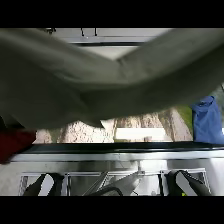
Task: Fold the shirts.
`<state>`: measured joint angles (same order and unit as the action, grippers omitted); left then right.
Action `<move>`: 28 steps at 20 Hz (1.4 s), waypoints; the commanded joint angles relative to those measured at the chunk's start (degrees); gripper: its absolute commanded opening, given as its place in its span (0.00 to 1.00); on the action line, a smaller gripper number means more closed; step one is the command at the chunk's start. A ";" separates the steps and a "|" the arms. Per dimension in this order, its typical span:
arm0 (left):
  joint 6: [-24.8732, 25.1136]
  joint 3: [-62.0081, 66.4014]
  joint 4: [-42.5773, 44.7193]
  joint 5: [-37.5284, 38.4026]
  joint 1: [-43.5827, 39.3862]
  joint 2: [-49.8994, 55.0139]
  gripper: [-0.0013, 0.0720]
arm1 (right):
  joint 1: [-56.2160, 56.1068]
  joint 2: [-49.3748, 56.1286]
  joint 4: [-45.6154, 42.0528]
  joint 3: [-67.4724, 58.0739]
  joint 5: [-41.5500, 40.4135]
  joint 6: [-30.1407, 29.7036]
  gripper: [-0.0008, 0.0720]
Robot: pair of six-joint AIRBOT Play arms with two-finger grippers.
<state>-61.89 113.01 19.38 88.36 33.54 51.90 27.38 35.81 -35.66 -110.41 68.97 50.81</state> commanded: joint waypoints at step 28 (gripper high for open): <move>-13.18 -4.13 45.48 3.61 -28.09 59.98 0.04 | -6.05 57.59 -6.97 19.56 3.08 2.62 0.04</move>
<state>-72.77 111.09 59.20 89.19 5.52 112.36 21.21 93.17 -36.82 -90.80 69.97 51.44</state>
